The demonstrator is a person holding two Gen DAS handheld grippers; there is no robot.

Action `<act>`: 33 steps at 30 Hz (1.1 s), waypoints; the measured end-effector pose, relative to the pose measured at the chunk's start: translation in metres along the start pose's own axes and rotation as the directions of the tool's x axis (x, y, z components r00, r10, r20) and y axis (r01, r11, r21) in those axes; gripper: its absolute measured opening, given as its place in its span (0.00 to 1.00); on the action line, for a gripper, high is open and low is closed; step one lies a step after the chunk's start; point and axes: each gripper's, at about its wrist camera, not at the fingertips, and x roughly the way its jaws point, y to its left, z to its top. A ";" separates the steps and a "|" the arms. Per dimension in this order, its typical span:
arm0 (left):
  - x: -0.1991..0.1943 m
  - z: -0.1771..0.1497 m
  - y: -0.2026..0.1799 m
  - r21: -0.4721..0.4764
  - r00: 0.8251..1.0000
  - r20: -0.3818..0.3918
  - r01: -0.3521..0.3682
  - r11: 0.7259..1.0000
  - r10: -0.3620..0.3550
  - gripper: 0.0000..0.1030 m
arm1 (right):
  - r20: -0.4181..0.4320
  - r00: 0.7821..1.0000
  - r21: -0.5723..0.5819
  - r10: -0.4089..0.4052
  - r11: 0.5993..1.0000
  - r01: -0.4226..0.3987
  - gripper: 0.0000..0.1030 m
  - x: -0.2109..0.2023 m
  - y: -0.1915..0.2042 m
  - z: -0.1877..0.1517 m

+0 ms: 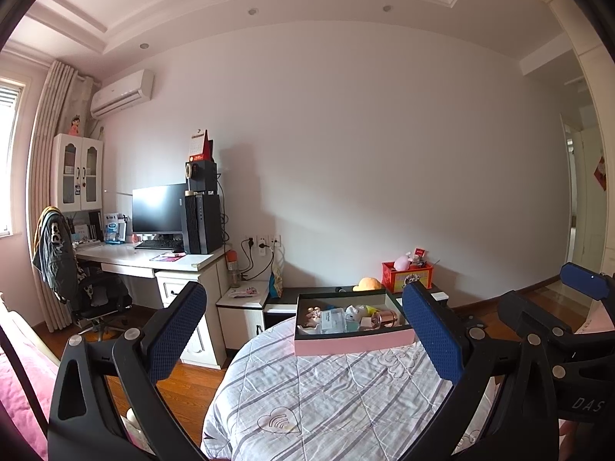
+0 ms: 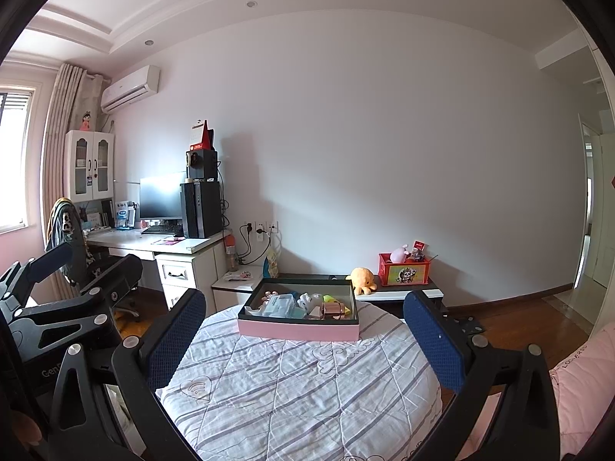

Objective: Organize rigid objects

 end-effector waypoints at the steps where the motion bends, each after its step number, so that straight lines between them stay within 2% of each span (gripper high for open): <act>1: -0.002 0.000 0.000 0.005 1.000 0.012 -0.006 1.000 0.006 1.00 | 0.001 1.000 0.001 0.001 1.000 -0.001 1.00 0.000 0.000 0.000; 33: 0.001 -0.003 0.007 0.007 1.000 0.003 0.008 1.000 -0.008 1.00 | -0.014 1.000 0.002 -0.006 1.000 0.006 1.00 0.004 -0.001 -0.001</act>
